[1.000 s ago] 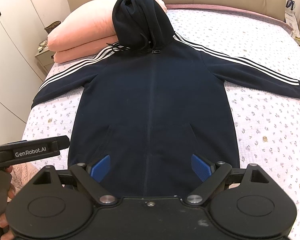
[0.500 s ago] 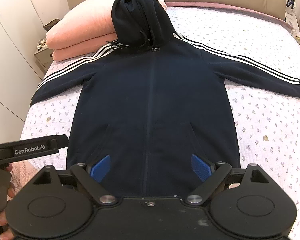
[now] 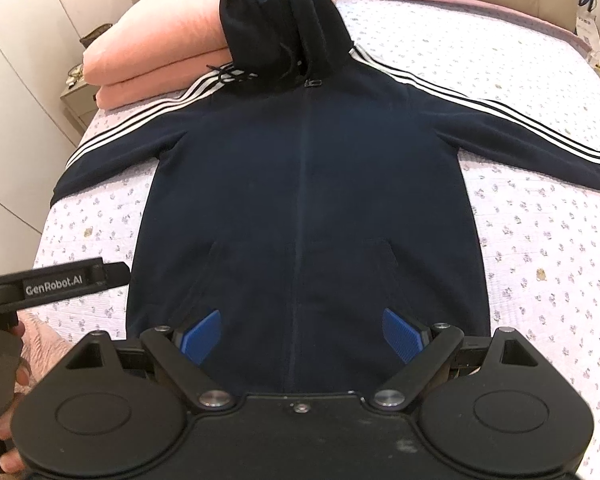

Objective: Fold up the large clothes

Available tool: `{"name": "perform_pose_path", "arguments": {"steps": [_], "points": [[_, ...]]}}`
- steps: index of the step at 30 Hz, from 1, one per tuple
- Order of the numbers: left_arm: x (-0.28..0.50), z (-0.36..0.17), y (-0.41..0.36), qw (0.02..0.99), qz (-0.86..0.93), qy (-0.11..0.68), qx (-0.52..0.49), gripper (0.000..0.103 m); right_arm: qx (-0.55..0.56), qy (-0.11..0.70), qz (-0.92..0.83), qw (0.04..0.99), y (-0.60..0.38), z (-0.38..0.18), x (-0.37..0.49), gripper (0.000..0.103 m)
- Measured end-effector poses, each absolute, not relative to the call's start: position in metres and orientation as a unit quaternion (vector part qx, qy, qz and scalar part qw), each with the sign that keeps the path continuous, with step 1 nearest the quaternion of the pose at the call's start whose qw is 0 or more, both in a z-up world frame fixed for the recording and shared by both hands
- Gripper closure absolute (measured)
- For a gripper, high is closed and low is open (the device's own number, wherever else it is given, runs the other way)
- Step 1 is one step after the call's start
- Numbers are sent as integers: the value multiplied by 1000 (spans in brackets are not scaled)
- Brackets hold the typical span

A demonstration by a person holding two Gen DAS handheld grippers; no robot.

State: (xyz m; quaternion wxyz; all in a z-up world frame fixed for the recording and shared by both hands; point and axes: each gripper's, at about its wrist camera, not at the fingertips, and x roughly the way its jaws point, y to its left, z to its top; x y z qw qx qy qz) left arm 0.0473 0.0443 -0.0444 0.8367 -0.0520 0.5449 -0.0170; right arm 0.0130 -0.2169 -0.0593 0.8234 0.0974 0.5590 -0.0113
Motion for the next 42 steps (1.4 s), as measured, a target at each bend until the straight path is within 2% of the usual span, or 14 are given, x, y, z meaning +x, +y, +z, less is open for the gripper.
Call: {"name": "perform_pose_path", "arguments": {"steps": [12, 16, 19, 21, 28, 30, 36, 40, 41, 42], "points": [[133, -65, 128, 831, 45, 541, -120, 0, 69, 559, 15, 826, -177, -56, 97, 0], [177, -77, 188, 835, 76, 508, -199, 0, 92, 529, 48, 842, -152, -62, 162, 0], [212, -100, 236, 837, 97, 481, -242, 1, 103, 505, 61, 855, -131, -88, 223, 0], [236, -121, 267, 828, 124, 483, -258, 7, 95, 493, 70, 862, -114, -112, 266, 0], [274, -194, 343, 778, 171, 496, -346, 9, 80, 507, 59, 856, -72, -204, 384, 0], [279, -208, 353, 780, 176, 477, -365, 0, 80, 507, 57, 856, -64, -223, 406, 0], [294, -218, 365, 805, 230, 406, -366, 0, 79, 503, 46, 859, -54, -265, 449, 0], [308, -230, 382, 813, 254, 369, -373, 1, 65, 493, 45, 866, -54, -271, 457, 0], [311, -232, 385, 817, 256, 364, -367, 17, 61, 491, 47, 868, -53, -271, 454, 0], [315, -233, 388, 819, 266, 366, -353, 49, 58, 496, 50, 865, -53, -269, 450, 0]]}}
